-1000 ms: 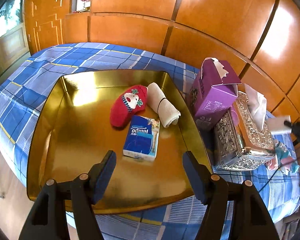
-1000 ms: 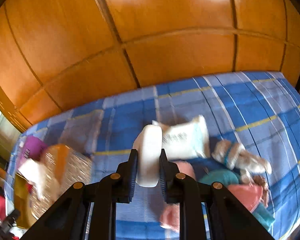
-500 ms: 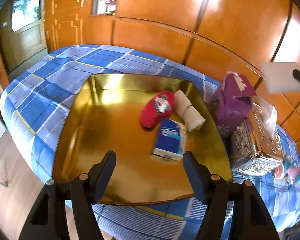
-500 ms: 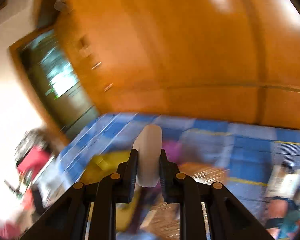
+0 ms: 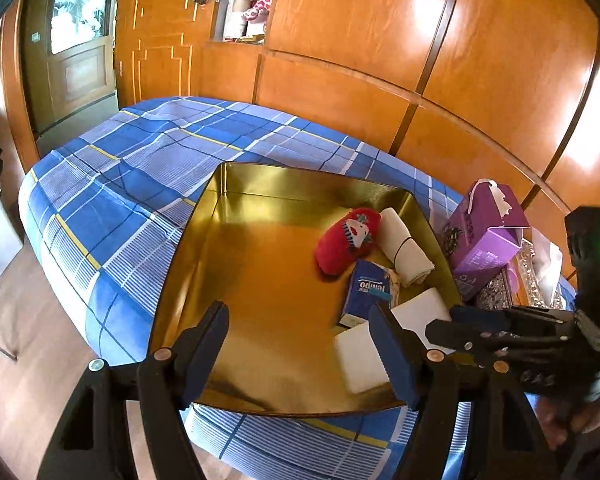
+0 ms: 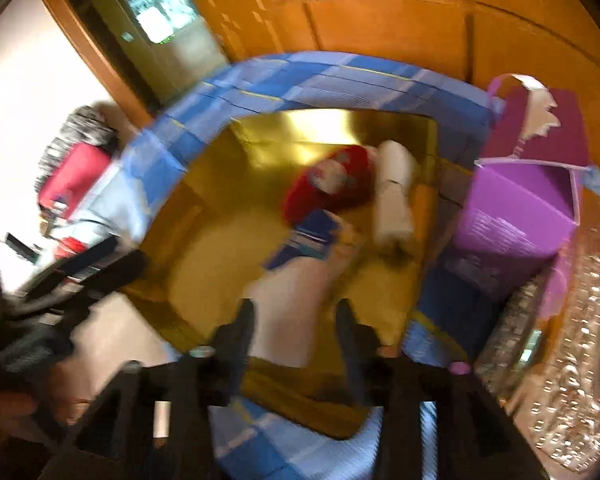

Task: Organize soft objects
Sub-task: 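Carry the pink fuzzy sock into the gold tray and open the right tool, then move both tools away from the tray back toward the pile on the bed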

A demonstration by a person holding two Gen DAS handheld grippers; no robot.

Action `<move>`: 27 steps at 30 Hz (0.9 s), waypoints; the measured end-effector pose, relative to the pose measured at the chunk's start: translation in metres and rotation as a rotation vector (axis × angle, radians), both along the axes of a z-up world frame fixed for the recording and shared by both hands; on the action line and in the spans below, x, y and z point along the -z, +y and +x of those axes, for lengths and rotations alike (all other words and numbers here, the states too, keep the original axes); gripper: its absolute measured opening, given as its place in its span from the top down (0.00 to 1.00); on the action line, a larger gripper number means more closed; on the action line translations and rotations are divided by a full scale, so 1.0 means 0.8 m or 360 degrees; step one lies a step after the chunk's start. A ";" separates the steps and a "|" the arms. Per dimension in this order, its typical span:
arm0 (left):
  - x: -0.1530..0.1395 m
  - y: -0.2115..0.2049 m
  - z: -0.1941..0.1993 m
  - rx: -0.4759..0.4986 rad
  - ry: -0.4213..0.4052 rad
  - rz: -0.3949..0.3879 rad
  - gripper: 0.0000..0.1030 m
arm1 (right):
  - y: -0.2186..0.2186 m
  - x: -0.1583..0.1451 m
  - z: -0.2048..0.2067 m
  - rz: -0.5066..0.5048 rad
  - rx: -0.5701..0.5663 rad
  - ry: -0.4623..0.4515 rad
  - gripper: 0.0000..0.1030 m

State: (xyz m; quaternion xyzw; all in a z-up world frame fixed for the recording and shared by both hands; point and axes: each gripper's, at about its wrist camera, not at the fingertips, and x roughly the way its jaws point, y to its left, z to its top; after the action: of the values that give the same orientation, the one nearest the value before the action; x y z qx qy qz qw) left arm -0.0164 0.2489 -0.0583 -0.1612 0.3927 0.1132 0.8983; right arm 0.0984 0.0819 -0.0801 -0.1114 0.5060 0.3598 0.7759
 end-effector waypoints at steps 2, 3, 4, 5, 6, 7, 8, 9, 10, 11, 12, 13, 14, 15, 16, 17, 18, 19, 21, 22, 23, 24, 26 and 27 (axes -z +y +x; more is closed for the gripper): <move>0.001 -0.001 0.000 0.0005 -0.0003 0.0001 0.29 | -0.007 -0.002 -0.008 -0.0020 -0.0011 -0.0061 0.52; 0.001 -0.003 0.000 0.0009 -0.0003 0.0007 0.29 | -0.011 -0.005 -0.008 -0.0021 -0.0006 -0.0080 0.50; 0.001 -0.004 0.000 0.0014 -0.0001 0.0015 0.29 | -0.014 -0.010 -0.011 -0.0017 0.0005 -0.0111 0.45; 0.002 -0.006 0.000 0.0020 0.0002 0.0019 0.29 | -0.017 -0.015 -0.014 -0.0001 0.0011 -0.0136 0.44; 0.002 -0.007 0.000 0.0023 0.0003 0.0017 0.29 | -0.014 -0.019 -0.015 0.0006 0.0015 -0.0149 0.44; 0.001 -0.008 0.000 0.0026 0.0004 0.0018 0.29 | -0.018 -0.021 -0.019 0.0014 0.0027 -0.0173 0.44; 0.001 -0.009 0.000 0.0029 0.0002 0.0024 0.29 | -0.019 -0.024 -0.021 0.0015 0.0040 -0.0190 0.44; -0.001 -0.011 -0.001 0.0034 -0.0003 0.0030 0.29 | -0.023 -0.028 -0.023 0.0016 0.0057 -0.0209 0.44; -0.002 -0.013 -0.001 0.0039 -0.0009 0.0038 0.29 | -0.027 -0.029 -0.026 0.0016 0.0075 -0.0235 0.44; -0.004 -0.016 -0.002 0.0045 -0.0016 0.0039 0.29 | -0.030 -0.032 -0.030 0.0016 0.0093 -0.0266 0.44; -0.006 -0.018 -0.002 0.0054 -0.0023 0.0043 0.29 | -0.032 -0.034 -0.033 0.0018 0.0109 -0.0296 0.44; -0.008 -0.021 -0.003 0.0063 -0.0029 0.0048 0.29 | -0.034 -0.038 -0.036 0.0019 0.0119 -0.0313 0.44; -0.009 -0.024 -0.003 0.0071 -0.0034 0.0054 0.29 | -0.039 -0.041 -0.039 0.0024 0.0133 -0.0334 0.44; -0.011 -0.027 -0.004 0.0078 -0.0037 0.0060 0.29 | -0.045 -0.045 -0.044 0.0036 0.0149 -0.0359 0.44; -0.012 -0.030 -0.005 0.0086 -0.0042 0.0072 0.29 | -0.048 -0.047 -0.047 0.0041 0.0160 -0.0378 0.44; -0.013 -0.034 -0.005 0.0094 -0.0046 0.0082 0.29 | -0.053 -0.050 -0.051 0.0043 0.0174 -0.0410 0.44; -0.015 -0.038 -0.006 0.0106 -0.0051 0.0092 0.29 | -0.058 -0.054 -0.054 0.0045 0.0187 -0.0438 0.44; -0.017 -0.041 -0.007 0.0116 -0.0057 0.0098 0.29 | -0.061 -0.057 -0.057 0.0048 0.0199 -0.0462 0.44; -0.021 -0.049 -0.007 0.0143 -0.0070 0.0113 0.29 | -0.070 -0.064 -0.062 0.0055 0.0229 -0.0509 0.44; -0.023 -0.053 -0.007 0.0157 -0.0076 0.0124 0.29 | -0.079 -0.068 -0.065 0.0065 0.0255 -0.0537 0.44; -0.025 -0.057 -0.007 0.0172 -0.0083 0.0136 0.29 | -0.084 -0.071 -0.067 0.0071 0.0269 -0.0548 0.44; -0.028 -0.062 -0.008 0.0190 -0.0089 0.0147 0.29 | -0.095 -0.075 -0.069 0.0083 0.0304 -0.0562 0.44; -0.031 -0.070 -0.007 0.0222 -0.0094 0.0156 0.29 | -0.114 -0.081 -0.071 0.0113 0.0356 -0.0576 0.44; -0.033 -0.076 -0.006 0.0238 -0.0099 0.0163 0.29 | -0.124 -0.084 -0.071 0.0120 0.0387 -0.0584 0.44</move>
State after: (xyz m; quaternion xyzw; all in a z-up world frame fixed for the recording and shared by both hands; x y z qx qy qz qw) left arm -0.0213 0.1885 -0.0318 -0.0888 0.3692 0.0607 0.9231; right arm 0.0417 -0.0172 -0.0129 -0.0841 0.3523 0.2558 0.8963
